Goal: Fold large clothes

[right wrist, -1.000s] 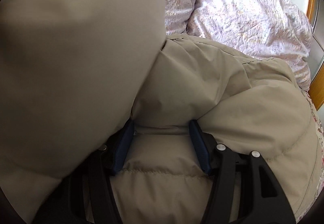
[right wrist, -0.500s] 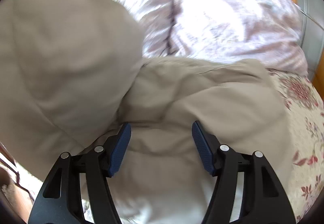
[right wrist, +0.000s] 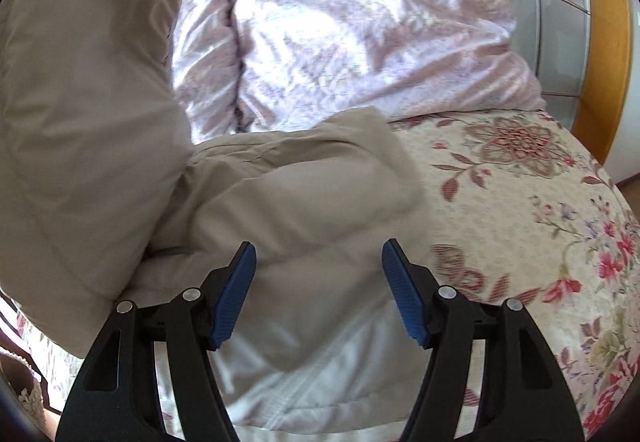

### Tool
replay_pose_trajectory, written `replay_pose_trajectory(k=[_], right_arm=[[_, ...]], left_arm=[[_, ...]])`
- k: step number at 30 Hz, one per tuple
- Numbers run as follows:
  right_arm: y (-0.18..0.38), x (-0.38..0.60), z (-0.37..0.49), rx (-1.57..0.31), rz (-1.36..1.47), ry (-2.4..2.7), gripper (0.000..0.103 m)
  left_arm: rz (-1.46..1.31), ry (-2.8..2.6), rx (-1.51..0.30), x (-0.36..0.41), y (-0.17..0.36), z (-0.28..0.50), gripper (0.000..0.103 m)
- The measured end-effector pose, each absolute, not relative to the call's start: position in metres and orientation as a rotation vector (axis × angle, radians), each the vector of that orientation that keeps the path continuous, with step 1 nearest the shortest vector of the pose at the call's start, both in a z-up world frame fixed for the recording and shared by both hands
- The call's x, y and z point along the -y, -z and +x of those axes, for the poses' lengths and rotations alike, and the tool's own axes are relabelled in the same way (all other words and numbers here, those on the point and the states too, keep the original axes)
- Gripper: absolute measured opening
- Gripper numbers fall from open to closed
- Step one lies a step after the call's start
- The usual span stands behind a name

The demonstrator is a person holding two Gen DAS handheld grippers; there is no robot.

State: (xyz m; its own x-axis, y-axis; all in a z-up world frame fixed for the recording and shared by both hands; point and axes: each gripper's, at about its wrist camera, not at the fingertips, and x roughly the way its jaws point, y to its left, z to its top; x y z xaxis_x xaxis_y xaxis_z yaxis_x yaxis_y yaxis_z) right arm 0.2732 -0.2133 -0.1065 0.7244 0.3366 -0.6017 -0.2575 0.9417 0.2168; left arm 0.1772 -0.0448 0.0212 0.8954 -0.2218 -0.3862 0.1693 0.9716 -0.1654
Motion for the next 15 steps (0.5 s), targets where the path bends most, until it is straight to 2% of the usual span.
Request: replay_pose_trajectory(k=[15], right_arm=[[0.12,0.285,0.283,-0.718,0.079,-0.204,0.067]], left_arm=[[-0.102,0.246,-0.506,0.103,0.015,0.205,0.068]])
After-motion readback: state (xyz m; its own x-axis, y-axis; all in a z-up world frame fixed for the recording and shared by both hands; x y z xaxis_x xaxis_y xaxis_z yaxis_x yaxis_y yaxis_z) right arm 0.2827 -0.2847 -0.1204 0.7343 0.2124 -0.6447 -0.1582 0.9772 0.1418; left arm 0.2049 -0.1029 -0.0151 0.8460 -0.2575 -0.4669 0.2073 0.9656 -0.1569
